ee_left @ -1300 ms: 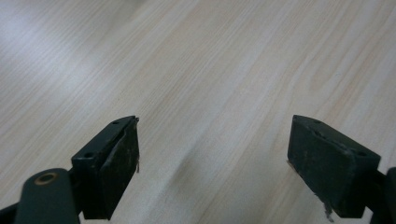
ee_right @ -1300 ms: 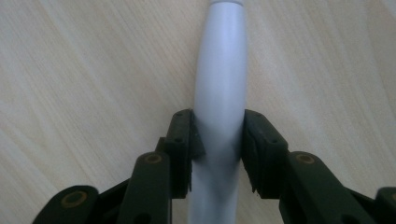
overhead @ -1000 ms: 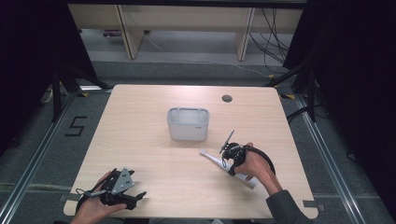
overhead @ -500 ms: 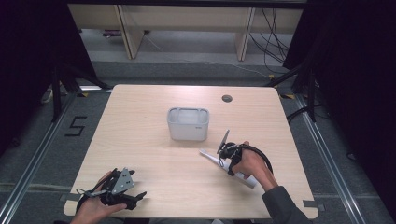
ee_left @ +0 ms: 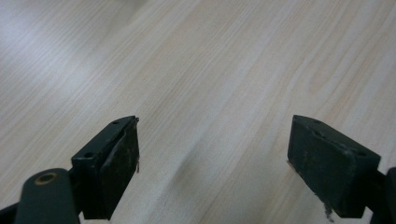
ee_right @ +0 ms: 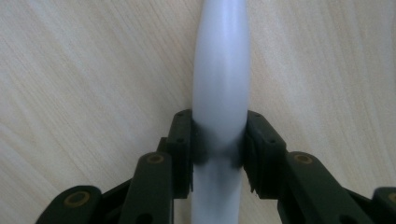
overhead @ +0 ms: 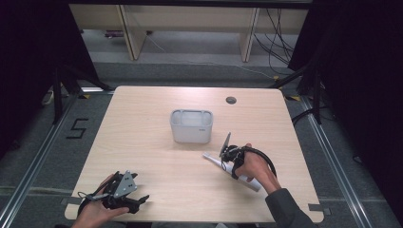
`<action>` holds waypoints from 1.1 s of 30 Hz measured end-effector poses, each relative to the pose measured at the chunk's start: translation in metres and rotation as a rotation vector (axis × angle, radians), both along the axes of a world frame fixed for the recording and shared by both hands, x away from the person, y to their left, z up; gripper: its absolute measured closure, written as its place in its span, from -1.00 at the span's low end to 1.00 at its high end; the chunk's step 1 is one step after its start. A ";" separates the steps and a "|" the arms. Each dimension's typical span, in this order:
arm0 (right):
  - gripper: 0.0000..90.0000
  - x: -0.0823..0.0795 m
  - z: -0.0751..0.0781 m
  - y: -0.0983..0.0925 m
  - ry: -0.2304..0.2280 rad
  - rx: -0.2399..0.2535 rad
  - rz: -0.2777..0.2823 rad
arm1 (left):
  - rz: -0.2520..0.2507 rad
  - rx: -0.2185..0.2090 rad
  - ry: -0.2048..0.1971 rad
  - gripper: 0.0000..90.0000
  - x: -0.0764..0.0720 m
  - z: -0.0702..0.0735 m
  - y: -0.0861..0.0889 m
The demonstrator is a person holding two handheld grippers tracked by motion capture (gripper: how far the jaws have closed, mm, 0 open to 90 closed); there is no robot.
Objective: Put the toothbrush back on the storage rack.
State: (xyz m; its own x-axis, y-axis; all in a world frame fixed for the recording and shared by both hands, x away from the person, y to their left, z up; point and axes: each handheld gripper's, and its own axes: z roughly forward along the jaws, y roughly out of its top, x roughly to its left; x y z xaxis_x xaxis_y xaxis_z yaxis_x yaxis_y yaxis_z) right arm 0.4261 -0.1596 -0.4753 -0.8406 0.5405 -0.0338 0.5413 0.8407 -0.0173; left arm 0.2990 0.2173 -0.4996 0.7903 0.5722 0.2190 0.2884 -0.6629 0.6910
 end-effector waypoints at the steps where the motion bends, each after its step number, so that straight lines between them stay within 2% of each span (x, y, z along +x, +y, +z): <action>1: 0.48 0.000 0.000 0.000 0.000 0.000 0.000 | -0.003 0.011 0.000 -0.63 0.001 0.000 0.001; 2: 0.48 -0.001 0.000 0.001 -0.003 -0.004 -0.007 | 0.002 0.008 -0.003 -0.64 0.001 0.000 0.001; 3: 0.48 -0.001 0.000 0.000 -0.005 -0.002 -0.004 | -0.003 0.036 0.001 -0.64 0.001 0.002 0.002; 4: 0.48 -0.002 0.001 0.000 -0.008 -0.003 -0.012 | 0.002 0.016 0.001 -0.64 0.001 0.001 0.001; 5: 0.48 -0.003 0.000 -0.002 -0.001 0.021 -0.002 | 0.000 0.004 -0.002 -0.64 0.000 0.000 0.000; 7: 0.48 -0.004 0.000 -0.002 -0.004 0.022 -0.008 | 0.000 0.007 0.000 -0.64 0.001 -0.001 0.000; 8: 0.48 -0.005 0.001 -0.003 -0.014 0.023 -0.017 | -0.002 0.035 0.006 -0.64 0.001 0.002 0.001; 11: 0.49 -0.005 0.002 -0.008 -0.017 0.029 -0.005 | 0.000 0.011 -0.003 -0.64 0.001 0.000 0.000; 12: 0.48 -0.007 0.003 -0.008 -0.015 0.037 -0.029 | 0.003 0.006 0.000 -0.64 0.001 -0.001 0.000; 13: 0.49 -0.006 0.003 -0.011 -0.019 0.037 -0.010 | -0.002 0.035 0.007 -0.64 0.002 0.001 0.001; 14: 0.49 -0.008 0.006 -0.011 -0.015 0.060 -0.037 | -0.003 0.023 -0.003 -0.64 0.002 0.001 0.001; 15: 0.49 -0.008 0.005 -0.012 -0.024 0.050 -0.037 | 0.000 0.014 -0.004 -0.64 0.001 0.000 0.001; 18: 0.49 -0.008 0.010 -0.016 -0.035 0.080 -0.014 | 0.000 0.003 0.002 -0.64 0.001 -0.001 0.000; 19: 0.49 -0.009 0.013 -0.017 -0.033 0.091 -0.026 | 0.004 0.018 0.010 -0.64 0.001 0.000 0.001; 21: 0.49 -0.012 0.018 -0.020 -0.052 0.094 -0.064 | -0.001 0.021 -0.005 -0.64 0.002 0.001 0.001; 23: 0.49 -0.011 0.022 -0.024 -0.066 0.104 -0.026 | -0.005 0.033 0.005 -0.64 0.001 0.002 0.002; 24: 0.49 -0.012 0.026 -0.025 -0.073 0.112 -0.053 | -0.001 0.023 0.005 -0.64 0.001 0.000 0.001; 26: 0.49 -0.014 0.032 -0.029 -0.097 0.148 -0.066 | 0.002 0.022 -0.002 -0.64 0.002 0.000 0.001; 27: 0.49 -0.013 0.034 -0.031 -0.107 0.154 -0.036 | -0.002 0.021 -0.003 -0.64 0.002 0.001 0.001; 28: 0.49 -0.013 0.037 -0.034 -0.120 0.172 -0.044 | -0.003 0.029 0.002 -0.64 0.001 0.001 0.001; 29: 0.49 -0.014 0.039 -0.035 -0.127 0.182 -0.047 | -0.001 0.002 0.002 -0.64 0.001 -0.001 0.000; 30: 0.49 -0.016 0.043 -0.035 -0.131 0.200 -0.062 | 0.000 0.036 0.012 -0.64 0.001 0.001 0.001; 31: 0.49 -0.015 0.046 -0.038 -0.155 0.211 -0.029 | 0.003 0.023 -0.002 -0.64 0.002 0.000 0.001; 33: 0.49 -0.015 0.050 -0.040 -0.177 0.241 -0.009 | -0.003 0.022 -0.003 -0.64 0.002 0.001 0.001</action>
State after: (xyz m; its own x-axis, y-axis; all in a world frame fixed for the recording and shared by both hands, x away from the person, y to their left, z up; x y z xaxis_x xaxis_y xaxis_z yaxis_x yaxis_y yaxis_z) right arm 0.4110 -0.1998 -0.4249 -0.8283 0.5581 -0.0488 0.5255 0.8042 0.2777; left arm 0.3008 0.2182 -0.4990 0.7913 0.5649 0.2339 0.2847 -0.6789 0.6768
